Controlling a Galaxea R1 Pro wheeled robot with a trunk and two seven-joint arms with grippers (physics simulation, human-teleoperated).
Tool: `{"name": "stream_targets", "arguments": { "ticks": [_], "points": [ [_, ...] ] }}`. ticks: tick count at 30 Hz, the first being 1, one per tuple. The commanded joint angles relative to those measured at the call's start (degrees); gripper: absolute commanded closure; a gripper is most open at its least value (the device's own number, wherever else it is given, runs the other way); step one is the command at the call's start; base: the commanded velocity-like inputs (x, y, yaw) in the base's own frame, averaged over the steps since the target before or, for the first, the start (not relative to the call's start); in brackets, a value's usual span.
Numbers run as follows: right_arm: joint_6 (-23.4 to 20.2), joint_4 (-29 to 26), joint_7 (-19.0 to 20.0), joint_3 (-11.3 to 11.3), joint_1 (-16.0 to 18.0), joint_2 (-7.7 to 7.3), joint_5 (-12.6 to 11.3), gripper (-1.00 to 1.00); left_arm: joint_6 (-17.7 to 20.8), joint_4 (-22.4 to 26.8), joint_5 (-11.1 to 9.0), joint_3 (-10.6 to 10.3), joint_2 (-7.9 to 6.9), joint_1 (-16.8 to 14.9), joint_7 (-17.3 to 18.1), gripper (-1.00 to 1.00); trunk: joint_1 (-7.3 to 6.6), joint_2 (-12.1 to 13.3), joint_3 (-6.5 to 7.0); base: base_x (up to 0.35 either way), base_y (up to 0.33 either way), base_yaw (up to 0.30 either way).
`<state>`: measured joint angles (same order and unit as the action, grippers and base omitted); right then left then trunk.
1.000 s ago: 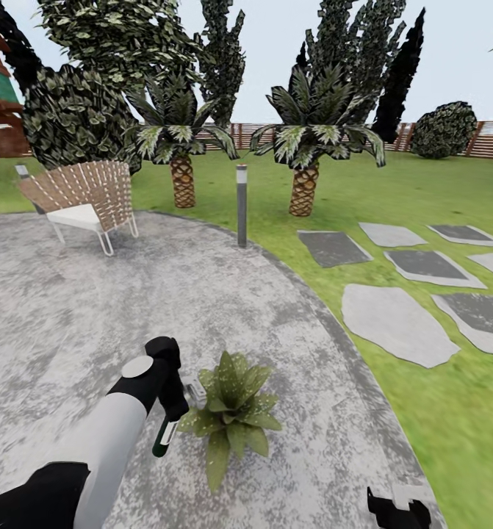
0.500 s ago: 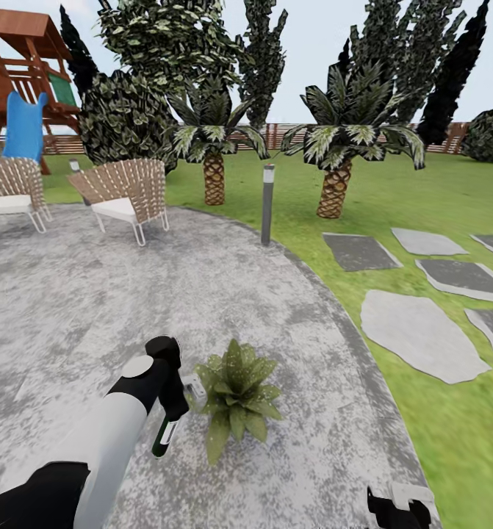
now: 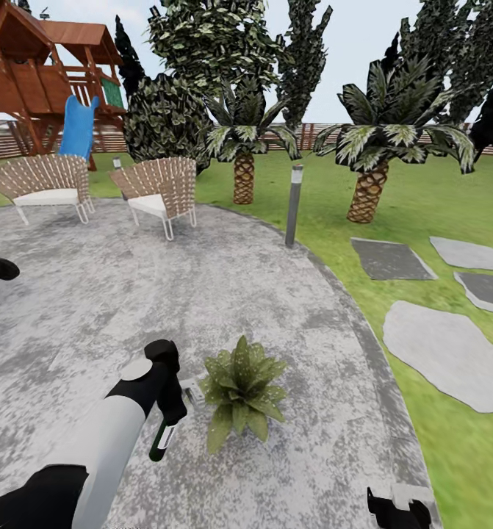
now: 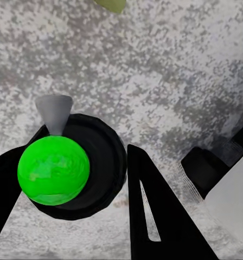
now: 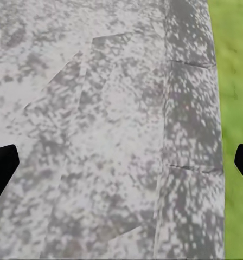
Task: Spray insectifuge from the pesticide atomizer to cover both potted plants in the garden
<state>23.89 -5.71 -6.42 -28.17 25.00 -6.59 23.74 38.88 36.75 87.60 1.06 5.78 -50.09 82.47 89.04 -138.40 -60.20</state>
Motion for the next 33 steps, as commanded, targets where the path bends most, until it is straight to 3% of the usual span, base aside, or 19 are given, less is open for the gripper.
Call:
{"name": "stream_targets", "arguments": {
  "ticks": [1,12,25,27,30,33],
  "points": [
    [0.2,0.1,-0.3,-0.3,0.0,-0.01,0.6,-1.0,0.6,-0.1,0.5,0.1,0.01,0.0,0.3,1.0,0.0,0.0,-0.05,0.09,-0.261,0.234],
    [0.2,0.1,-0.3,-0.3,0.1,-0.23,0.7,-1.0,0.6,-0.4,0.4,0.5,0.09,0.4,-0.7,1.0,0.0,0.0,-0.05,0.174,-0.23,0.043],
    [0.2,0.0,-0.3,-0.3,0.1,-0.25,0.6,-1.0,0.5,-0.4,0.3,0.6,-0.57,0.6,-1.3,1.0,0.0,0.0,-0.05,-0.074,-0.064,0.005],
    [0.2,0.0,-0.3,-0.3,0.1,-0.26,0.6,-1.0,0.5,-0.4,0.1,0.7,-0.64,1.7,-2.1,1.0,0.0,0.0,-0.05,0.0,0.0,0.166],
    [0.2,0.1,-0.3,-0.3,0.1,-0.2,0.6,-1.0,0.4,-0.4,-0.4,0.8,-0.58,5.3,-6.3,1.0,0.0,0.0,-0.05,0.0,0.0,0.253],
    [0.2,0.1,-0.3,-0.3,0.1,-0.18,0.6,-1.0,0.4,-0.4,-0.8,0.9,-0.27,6.6,-7.9,1.0,0.0,0.0,-0.05,0.0,0.0,0.272]
  ]
}}
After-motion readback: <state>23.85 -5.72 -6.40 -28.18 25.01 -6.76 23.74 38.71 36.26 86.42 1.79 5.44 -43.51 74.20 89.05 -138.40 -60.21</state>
